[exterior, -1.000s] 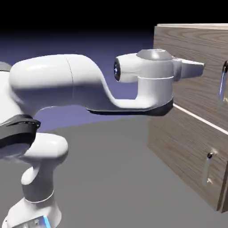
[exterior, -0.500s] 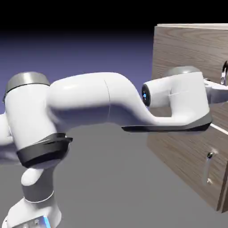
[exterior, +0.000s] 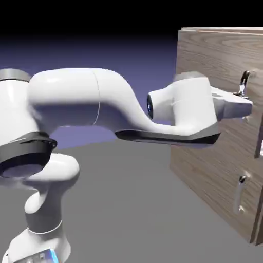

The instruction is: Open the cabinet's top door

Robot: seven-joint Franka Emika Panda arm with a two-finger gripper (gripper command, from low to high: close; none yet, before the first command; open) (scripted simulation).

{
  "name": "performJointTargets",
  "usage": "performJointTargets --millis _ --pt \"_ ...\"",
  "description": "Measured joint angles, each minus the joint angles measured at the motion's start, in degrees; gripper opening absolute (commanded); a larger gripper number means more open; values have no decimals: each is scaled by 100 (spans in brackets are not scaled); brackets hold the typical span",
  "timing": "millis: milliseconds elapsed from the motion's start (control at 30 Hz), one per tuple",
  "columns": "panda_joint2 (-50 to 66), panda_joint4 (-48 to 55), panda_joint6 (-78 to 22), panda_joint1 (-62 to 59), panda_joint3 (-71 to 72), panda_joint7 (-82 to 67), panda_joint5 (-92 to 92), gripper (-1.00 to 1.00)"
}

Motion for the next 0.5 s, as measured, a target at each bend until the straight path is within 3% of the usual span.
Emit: performJointTargets --millis 500 --pt "-776 -2566 -1424 -3075 2771 -871 2138 -100"
